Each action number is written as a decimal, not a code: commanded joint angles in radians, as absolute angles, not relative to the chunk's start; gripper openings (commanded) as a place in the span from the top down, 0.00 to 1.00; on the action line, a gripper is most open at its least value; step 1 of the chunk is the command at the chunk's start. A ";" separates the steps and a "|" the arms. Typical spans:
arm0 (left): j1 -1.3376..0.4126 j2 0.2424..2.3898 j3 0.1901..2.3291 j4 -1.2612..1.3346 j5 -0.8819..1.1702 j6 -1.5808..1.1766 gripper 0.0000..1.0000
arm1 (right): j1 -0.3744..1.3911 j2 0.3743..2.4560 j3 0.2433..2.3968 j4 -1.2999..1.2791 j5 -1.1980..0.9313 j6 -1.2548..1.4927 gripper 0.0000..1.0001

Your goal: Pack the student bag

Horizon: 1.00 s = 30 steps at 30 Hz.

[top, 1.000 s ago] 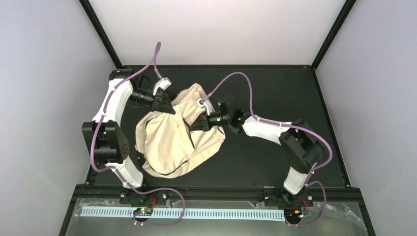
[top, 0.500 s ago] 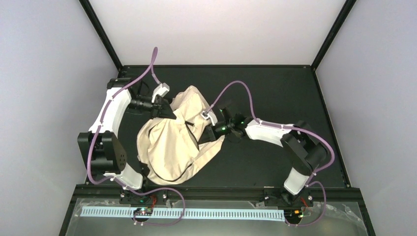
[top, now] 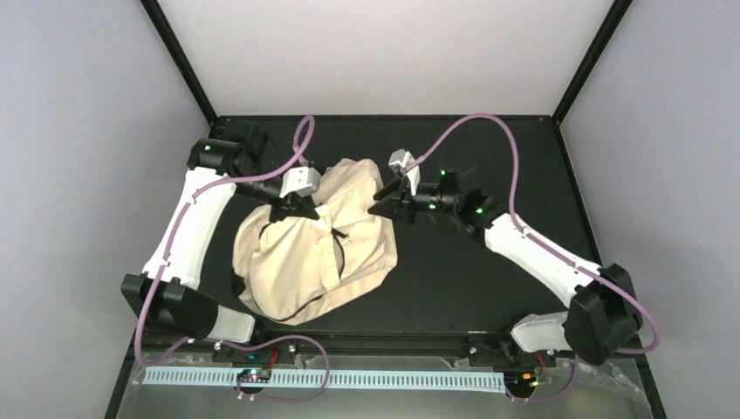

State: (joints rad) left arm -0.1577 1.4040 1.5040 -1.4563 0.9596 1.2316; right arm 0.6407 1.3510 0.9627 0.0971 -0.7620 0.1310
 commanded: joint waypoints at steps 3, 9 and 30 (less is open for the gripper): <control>-0.307 1.368 1.685 -1.550 0.956 1.376 0.99 | 0.626 1.240 1.067 -0.076 -0.613 -0.116 0.37; -0.448 1.428 1.850 -1.552 0.832 1.280 0.98 | 0.672 1.144 1.053 -0.063 -0.685 -0.286 0.17; -0.530 1.529 1.909 -1.410 0.773 1.136 0.98 | 0.728 1.299 0.959 -0.022 -0.861 -0.224 0.51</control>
